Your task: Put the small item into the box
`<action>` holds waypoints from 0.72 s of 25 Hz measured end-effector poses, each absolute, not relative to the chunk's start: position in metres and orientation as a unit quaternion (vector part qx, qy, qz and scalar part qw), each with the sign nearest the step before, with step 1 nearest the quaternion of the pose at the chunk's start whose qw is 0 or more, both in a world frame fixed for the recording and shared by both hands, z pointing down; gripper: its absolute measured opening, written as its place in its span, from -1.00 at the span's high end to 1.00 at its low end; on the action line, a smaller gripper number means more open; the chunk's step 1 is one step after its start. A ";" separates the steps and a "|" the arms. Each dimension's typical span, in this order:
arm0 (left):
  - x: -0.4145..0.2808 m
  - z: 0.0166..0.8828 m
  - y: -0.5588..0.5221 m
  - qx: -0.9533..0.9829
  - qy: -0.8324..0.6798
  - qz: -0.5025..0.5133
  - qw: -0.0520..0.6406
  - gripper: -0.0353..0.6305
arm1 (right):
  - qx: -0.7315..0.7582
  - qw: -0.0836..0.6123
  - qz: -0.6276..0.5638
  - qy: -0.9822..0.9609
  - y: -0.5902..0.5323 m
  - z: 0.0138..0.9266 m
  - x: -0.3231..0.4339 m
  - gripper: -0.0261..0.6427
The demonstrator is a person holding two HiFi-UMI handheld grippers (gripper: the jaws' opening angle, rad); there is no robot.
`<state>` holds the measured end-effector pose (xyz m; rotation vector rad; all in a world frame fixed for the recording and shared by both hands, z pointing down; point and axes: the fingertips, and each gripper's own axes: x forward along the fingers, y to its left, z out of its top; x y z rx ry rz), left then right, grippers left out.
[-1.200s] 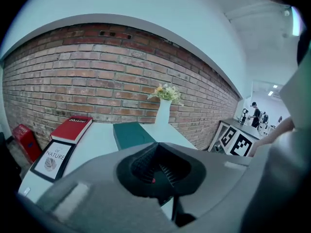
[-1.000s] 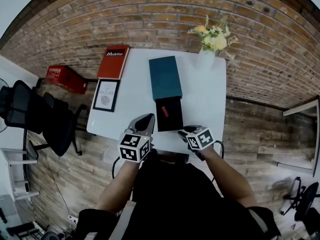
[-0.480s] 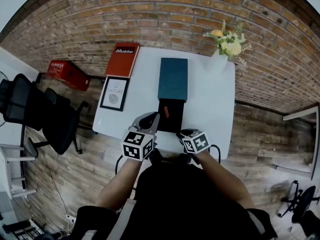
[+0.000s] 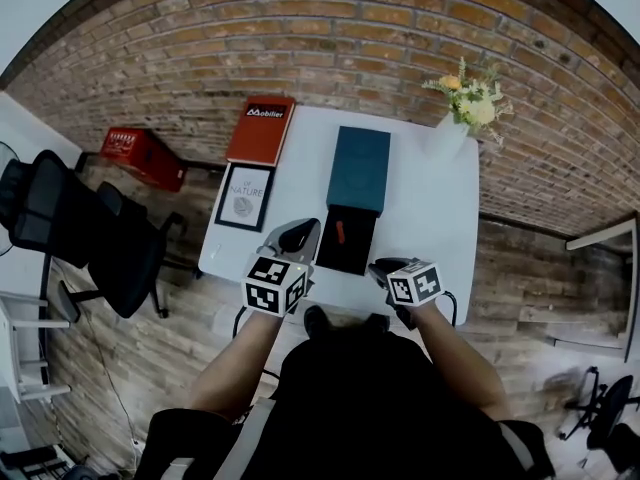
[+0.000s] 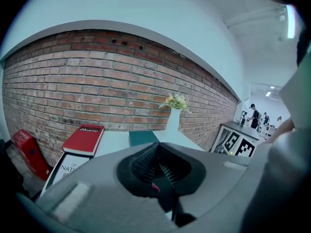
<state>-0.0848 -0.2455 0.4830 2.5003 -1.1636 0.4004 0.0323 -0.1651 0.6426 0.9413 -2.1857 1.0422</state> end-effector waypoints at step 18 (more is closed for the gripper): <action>-0.097 0.425 -0.276 0.883 -0.432 0.110 0.150 0.87 | 0.411 0.173 0.282 -0.850 -0.249 0.503 0.073 0.92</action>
